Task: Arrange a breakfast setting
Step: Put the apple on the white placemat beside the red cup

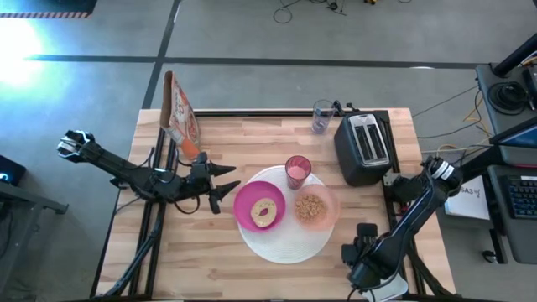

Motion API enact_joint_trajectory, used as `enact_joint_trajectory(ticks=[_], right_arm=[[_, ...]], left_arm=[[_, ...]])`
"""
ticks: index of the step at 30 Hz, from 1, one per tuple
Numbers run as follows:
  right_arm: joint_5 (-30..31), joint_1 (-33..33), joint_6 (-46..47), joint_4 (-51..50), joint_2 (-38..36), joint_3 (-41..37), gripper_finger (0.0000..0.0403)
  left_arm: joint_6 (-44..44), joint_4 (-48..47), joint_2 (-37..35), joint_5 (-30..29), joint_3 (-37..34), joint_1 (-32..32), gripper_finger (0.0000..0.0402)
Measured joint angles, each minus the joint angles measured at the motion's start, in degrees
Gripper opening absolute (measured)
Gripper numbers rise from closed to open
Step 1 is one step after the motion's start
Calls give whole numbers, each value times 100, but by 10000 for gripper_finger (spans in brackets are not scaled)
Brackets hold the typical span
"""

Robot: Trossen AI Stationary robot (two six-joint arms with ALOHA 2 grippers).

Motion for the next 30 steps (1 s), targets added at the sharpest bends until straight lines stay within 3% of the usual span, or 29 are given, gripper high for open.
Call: enact_joint_trajectory(ticks=[19,30], right_arm=[[486,-2,-654,133,253,-520,215],[605,-7,-684,881,217,-1087,203]], left_arm=[[-115,8,0,0,0,-2,213],[-180,8,0,0,0,-2,213]])
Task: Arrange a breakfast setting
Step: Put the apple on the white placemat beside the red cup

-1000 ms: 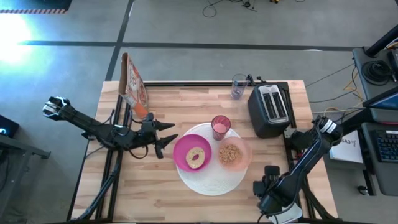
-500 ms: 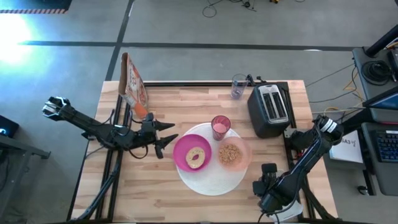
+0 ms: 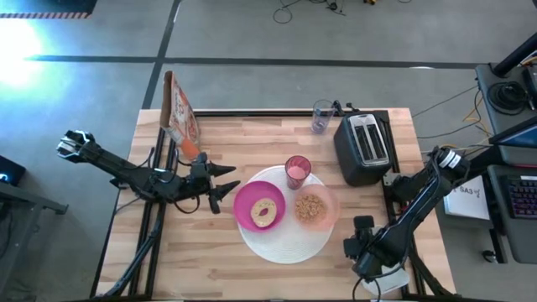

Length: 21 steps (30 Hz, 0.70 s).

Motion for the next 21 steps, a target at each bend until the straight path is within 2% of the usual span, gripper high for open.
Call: enact_joint_trajectory(ticks=[12,16,21], right_arm=[[164,2,-201,160,-11,-13,118],[160,2,11,91,-56,61,124],[160,0,187,25,-146,190,167]], left_arm=[[2,2,0,0,0,0,213],[2,2,0,0,0,1,213],[3,6,0,0,0,0,213]])
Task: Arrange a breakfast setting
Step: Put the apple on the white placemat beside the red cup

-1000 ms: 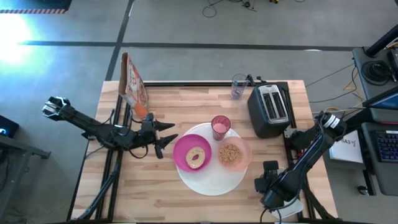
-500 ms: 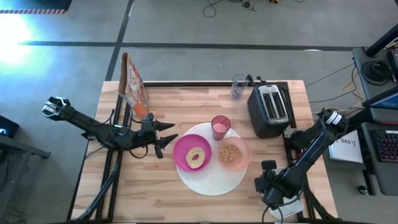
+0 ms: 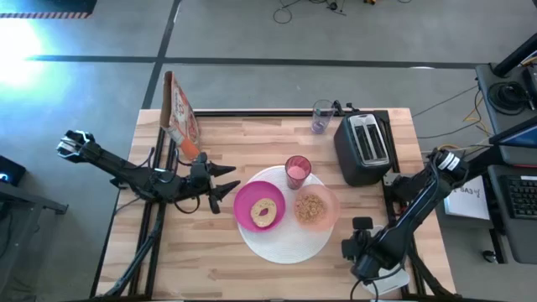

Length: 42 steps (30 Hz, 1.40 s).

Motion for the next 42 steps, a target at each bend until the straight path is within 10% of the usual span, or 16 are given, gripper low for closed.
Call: enact_joint_trajectory(ticks=[13,42], right_arm=[[-125,37,588,-1332,28,745,249],[-1705,264,1087,-1027,-60,-161,244]], left_arm=[[1,33,0,0,0,2,213],[1,93,-1,0,0,1,213]])
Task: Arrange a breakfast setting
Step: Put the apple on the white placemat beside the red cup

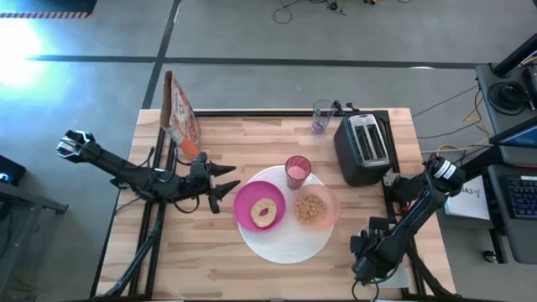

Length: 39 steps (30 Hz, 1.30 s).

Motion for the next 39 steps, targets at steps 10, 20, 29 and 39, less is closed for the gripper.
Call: enact_joint_trajectory(ticks=[10,20,29,39], right_arm=[[-251,0,310,24,-79,50,243],[-46,28,492,-107,-93,462,237],[-237,39,721,-185,-95,441,278],[-987,70,729,-170,-105,471,306]], left_arm=[[0,12,0,0,0,-1,213],[0,45,-1,0,0,0,213],[0,41,-1,0,0,-1,213],[0,36,0,0,0,0,213]])
